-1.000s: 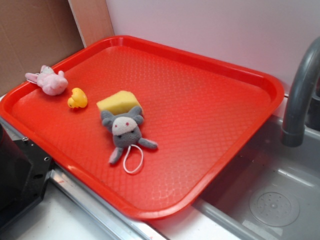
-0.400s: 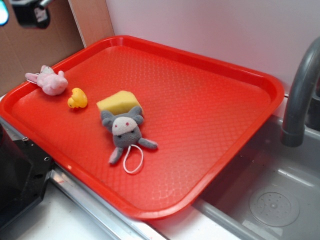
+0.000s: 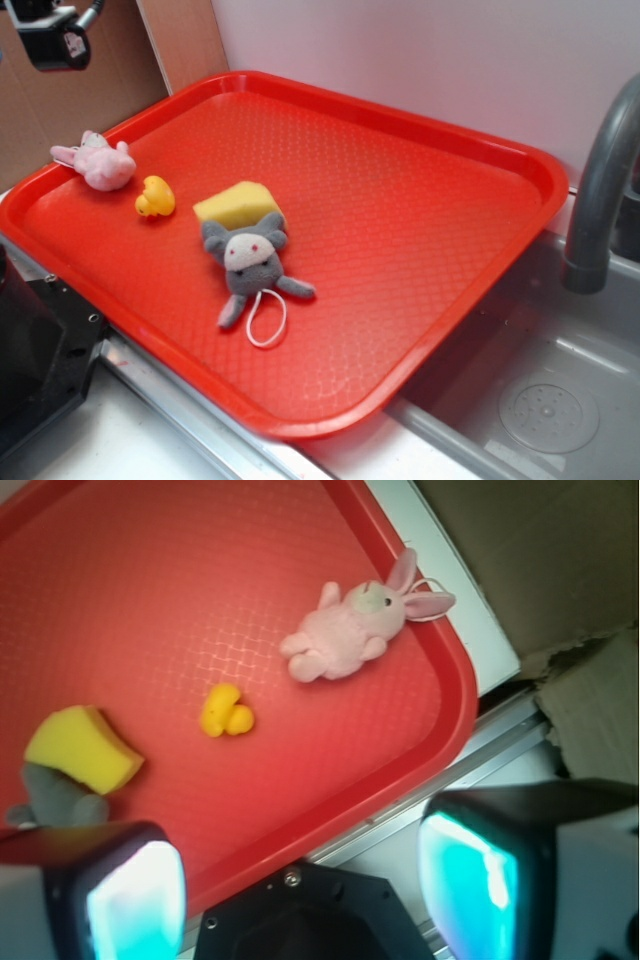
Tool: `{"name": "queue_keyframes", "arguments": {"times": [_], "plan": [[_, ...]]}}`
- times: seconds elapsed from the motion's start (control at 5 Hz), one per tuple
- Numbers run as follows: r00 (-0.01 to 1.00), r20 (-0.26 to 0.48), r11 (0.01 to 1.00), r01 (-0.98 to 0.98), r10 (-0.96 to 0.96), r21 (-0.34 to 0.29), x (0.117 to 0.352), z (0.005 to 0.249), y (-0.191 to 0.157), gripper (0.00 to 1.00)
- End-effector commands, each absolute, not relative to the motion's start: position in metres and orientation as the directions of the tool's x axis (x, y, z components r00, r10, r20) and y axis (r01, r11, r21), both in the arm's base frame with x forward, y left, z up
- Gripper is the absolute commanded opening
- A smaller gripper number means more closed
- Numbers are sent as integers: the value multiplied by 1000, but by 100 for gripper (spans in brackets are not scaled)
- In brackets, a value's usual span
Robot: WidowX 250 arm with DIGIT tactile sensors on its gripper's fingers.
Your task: Grab the pink bunny.
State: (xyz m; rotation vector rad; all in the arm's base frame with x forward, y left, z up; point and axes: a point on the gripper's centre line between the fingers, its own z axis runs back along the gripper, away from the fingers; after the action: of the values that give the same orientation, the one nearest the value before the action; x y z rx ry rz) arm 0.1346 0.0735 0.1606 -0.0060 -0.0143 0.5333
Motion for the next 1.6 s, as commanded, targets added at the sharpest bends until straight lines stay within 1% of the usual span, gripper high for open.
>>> {"name": "queue_keyframes", "arguments": {"times": [0.0, 0.2, 0.4, 0.6, 0.8, 1.0, 1.2, 1.4], "plan": [[714, 50, 716, -693, 698, -83, 140, 148, 112, 100], [526, 48, 528, -843, 849, -107, 154, 114, 144, 100], [331, 89, 340, -933, 939, -121, 174, 78, 160, 100], [196, 80, 199, -980, 977, -32, 183, 57, 166, 100], [139, 81, 136, -990, 987, 44, 188, 51, 172, 100], [133, 85, 126, -988, 987, 86, 196, 46, 171, 46], [114, 106, 103, -989, 988, 106, 196, 46, 172, 0], [190, 57, 185, -979, 980, 86, 199, 44, 171, 0]]}}
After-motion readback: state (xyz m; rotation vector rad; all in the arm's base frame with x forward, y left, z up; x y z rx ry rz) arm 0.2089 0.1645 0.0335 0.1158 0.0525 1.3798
